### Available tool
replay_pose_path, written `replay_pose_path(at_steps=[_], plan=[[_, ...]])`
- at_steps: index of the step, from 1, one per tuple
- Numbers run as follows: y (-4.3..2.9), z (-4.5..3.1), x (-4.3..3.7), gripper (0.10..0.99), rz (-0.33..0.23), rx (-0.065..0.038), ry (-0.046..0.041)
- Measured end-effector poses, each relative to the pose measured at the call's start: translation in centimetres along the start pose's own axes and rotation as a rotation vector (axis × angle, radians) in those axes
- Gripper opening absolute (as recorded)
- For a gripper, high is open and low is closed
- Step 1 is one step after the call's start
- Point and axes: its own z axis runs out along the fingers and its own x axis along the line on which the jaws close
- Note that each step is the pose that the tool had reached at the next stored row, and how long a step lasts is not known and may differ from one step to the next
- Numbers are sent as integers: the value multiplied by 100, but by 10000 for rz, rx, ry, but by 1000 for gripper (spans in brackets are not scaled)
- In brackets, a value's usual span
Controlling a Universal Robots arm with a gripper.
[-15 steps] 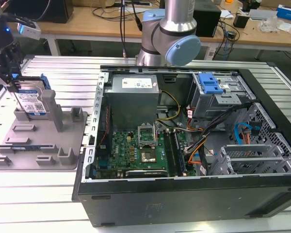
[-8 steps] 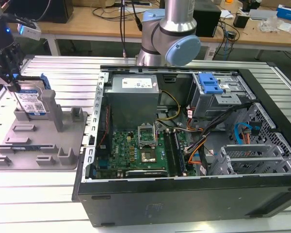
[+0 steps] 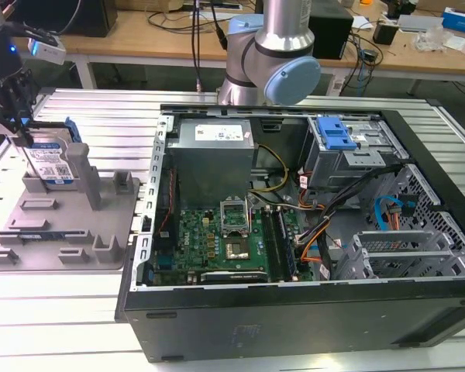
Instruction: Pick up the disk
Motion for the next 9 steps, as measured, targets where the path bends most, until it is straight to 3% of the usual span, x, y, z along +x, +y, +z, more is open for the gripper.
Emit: replay_pose_path(at_steps=[6,9], plan=[[0,0,11,369,-4,1,-161],[1,-1,19,369,-4,1,-172]])
